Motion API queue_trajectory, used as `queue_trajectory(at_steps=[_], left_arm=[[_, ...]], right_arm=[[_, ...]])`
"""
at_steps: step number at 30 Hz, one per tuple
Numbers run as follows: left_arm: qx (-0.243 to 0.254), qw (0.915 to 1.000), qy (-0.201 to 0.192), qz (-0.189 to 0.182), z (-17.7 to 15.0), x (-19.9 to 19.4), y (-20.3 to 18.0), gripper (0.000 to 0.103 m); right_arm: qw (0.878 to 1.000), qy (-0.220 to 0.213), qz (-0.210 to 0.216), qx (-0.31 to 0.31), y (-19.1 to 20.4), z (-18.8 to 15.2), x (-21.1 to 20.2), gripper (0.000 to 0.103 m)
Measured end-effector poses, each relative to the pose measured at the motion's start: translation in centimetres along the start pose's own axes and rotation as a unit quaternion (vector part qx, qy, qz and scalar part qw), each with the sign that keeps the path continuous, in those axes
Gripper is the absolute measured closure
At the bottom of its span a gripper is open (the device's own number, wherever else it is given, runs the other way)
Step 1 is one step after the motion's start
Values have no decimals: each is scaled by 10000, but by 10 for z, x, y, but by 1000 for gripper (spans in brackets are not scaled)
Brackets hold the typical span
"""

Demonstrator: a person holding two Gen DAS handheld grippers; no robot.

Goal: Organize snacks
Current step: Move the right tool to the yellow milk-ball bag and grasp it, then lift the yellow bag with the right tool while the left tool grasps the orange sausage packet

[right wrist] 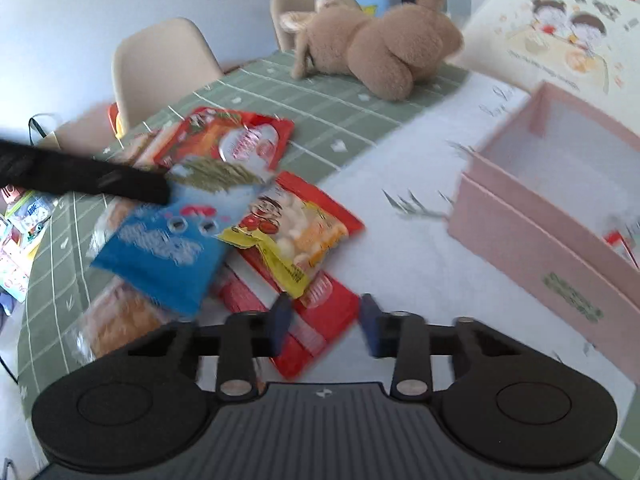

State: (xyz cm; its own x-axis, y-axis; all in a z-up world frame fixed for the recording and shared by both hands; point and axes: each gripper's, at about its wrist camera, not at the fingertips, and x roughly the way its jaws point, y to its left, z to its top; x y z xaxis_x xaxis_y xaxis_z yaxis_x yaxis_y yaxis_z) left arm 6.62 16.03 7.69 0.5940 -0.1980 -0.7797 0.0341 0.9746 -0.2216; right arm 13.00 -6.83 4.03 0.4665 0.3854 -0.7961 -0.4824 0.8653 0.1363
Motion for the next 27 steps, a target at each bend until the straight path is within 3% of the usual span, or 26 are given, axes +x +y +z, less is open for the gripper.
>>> queue_trajectory(at_steps=[2, 7, 10, 13, 18, 23, 25, 27], left_arm=[[17, 9997, 93, 232, -19, -4, -4, 46], [177, 9987, 347, 317, -47, 3, -17, 44], [286, 9985, 272, 367, -50, 6, -25, 43], [324, 9988, 330, 174, -54, 5, -31, 44], [385, 9983, 386, 196, -68, -5, -38, 46], [77, 9996, 162, 219, -70, -25, -36, 46], [12, 9999, 112, 104, -69, -32, -39, 46], [-43, 9995, 219, -243, -67, -32, -44, 46]], right_arm=[[9997, -41, -239, -15, -11, -13, -10, 73], [9986, -31, -514, 127, -28, -41, -34, 73], [9985, -10, -470, 284, -33, -52, -48, 72], [9989, -100, -251, 383, -30, -55, -60, 69], [9984, -520, -123, 186, -5, -30, -62, 37], [9961, -798, -98, 363, 14, 24, -22, 30], [9971, -659, -165, 352, 22, 46, 5, 30], [9985, -359, -200, 360, 25, 58, 30, 32]])
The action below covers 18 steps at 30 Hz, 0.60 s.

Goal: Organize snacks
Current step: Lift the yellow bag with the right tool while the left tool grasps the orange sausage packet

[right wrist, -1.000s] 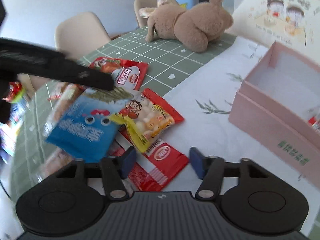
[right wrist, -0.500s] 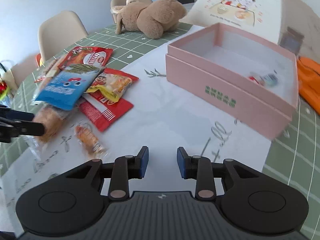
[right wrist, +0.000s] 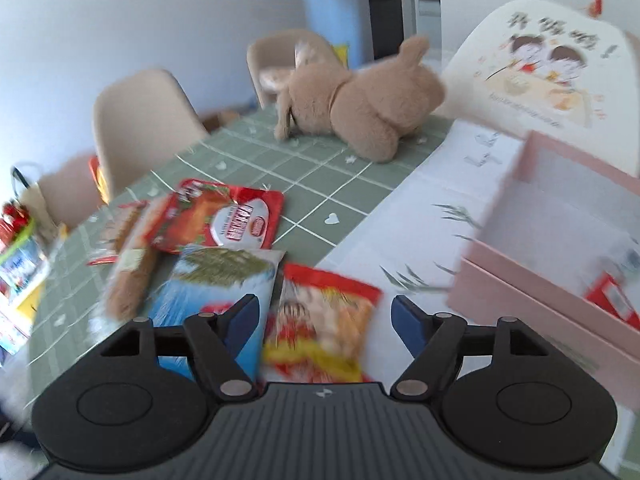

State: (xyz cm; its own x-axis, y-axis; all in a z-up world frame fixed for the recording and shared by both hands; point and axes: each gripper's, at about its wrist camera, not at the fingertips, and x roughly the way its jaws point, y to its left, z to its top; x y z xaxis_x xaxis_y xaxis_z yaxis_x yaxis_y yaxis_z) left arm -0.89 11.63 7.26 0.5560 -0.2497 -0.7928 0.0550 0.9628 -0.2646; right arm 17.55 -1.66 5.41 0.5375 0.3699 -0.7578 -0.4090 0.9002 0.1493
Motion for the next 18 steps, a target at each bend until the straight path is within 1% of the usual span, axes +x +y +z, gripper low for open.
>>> queue_trajectory(at_steps=[1, 2, 4, 5, 8, 10, 14, 16, 18], left_arm=[[2, 9998, 57, -168, -1, 1, -3, 46], [10, 9996, 85, -266, -2, 3, -7, 46], [22, 9988, 148, -459, -4, 10, -12, 46], [-1, 9985, 181, -525, -5, 15, -13, 46], [-149, 9981, 220, -557, -2, 29, -14, 47], [-282, 9980, 200, -535, 4, 39, -15, 47], [-564, 9966, 193, -572, 17, 56, -19, 47], [-649, 9958, 218, -608, 24, 66, -23, 47], [-700, 9956, 271, -554, 31, 77, -28, 47]], right_arm=[[9999, 167, 34, -26, 0, 0, 8, 36], [9998, 183, 87, -32, -2, -2, 8, 45], [9995, 262, 107, -169, -7, -9, -1, 49], [9993, 251, 33, -274, -11, -16, -10, 51], [9983, 274, -273, -439, -31, -44, -37, 51], [9977, 319, -433, -416, -47, -64, -56, 51], [9984, 270, -467, -149, -65, -104, -92, 50], [9977, 197, -644, -48, -69, -119, -103, 48], [9962, 77, -863, 45, -72, -135, -111, 39]])
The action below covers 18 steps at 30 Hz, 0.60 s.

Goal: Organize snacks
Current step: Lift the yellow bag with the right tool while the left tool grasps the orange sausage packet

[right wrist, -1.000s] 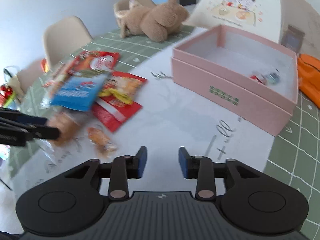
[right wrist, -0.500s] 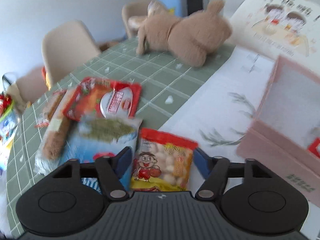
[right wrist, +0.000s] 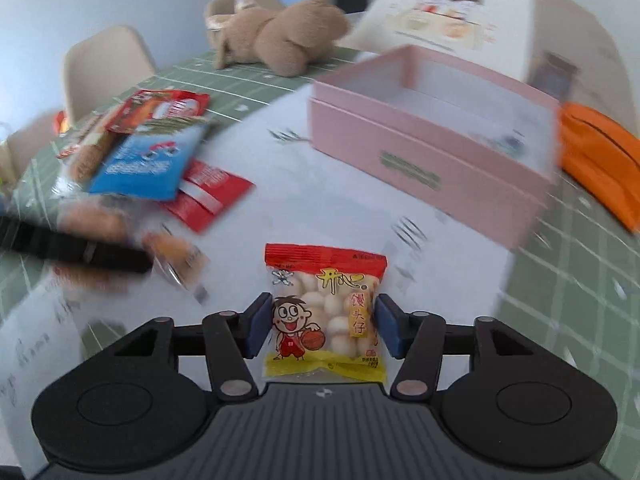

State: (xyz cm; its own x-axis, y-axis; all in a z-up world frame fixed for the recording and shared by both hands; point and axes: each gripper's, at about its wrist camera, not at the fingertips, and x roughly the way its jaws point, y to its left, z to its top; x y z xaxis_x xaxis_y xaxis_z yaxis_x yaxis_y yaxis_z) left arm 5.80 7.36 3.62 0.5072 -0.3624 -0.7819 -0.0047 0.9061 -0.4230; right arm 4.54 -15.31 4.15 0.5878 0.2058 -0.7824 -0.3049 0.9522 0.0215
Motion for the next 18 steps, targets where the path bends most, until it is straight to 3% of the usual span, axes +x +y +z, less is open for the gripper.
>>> queue_trajectory(at_steps=[3, 8, 11, 13, 18], left_arm=[[108, 9997, 33, 203, 7, 15, -7, 48], [915, 9941, -20, 574, 9, 26, -24, 51], [1420, 9873, 21, 715, 0, 23, -28, 73], [1557, 9855, 58, 665, -7, 17, -25, 74], [1541, 9865, 229, 504, -28, -4, -11, 74]], right_arm=[[9994, -160, -235, 174, -6, -17, -8, 25], [9984, -331, -311, 349, -11, -32, -15, 17], [9981, -386, -325, 366, -11, -36, -14, 16], [9978, -428, -334, 386, -11, -37, -14, 15], [9982, -400, -280, 345, -7, -38, -9, 1]])
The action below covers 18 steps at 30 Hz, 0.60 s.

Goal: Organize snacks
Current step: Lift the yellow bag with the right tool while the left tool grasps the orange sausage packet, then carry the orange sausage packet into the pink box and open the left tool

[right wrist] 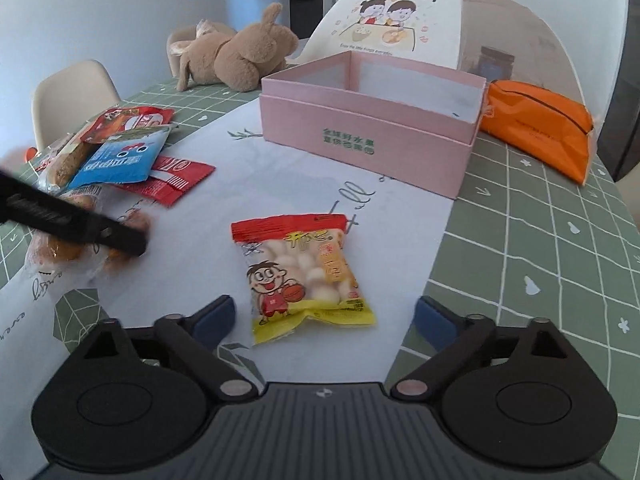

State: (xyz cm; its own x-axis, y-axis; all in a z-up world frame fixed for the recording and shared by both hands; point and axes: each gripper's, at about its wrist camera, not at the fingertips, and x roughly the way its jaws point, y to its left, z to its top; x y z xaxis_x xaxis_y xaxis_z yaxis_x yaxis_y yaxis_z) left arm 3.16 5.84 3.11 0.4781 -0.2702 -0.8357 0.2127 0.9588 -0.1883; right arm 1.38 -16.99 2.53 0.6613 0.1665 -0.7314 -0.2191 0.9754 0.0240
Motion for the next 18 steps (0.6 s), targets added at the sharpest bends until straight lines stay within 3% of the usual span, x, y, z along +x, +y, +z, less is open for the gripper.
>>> queue_trajectory(at_steps=[7, 13, 15, 18], left_arm=[[99, 9999, 36, -42, -21, -11, -6, 73], [104, 9999, 79, 71, -17, -8, -13, 72], [116, 9999, 72, 82, -15, -7, -15, 72], [137, 9999, 66, 72, -13, -5, -17, 72]], right_arm=[[9997, 149, 145, -107, 1, 15, 11, 2], [9993, 191, 202, -231, 10, 29, 17, 27], [9990, 226, 232, -309, 15, 32, 16, 43], [9986, 270, 276, -368, 17, 32, 11, 50]])
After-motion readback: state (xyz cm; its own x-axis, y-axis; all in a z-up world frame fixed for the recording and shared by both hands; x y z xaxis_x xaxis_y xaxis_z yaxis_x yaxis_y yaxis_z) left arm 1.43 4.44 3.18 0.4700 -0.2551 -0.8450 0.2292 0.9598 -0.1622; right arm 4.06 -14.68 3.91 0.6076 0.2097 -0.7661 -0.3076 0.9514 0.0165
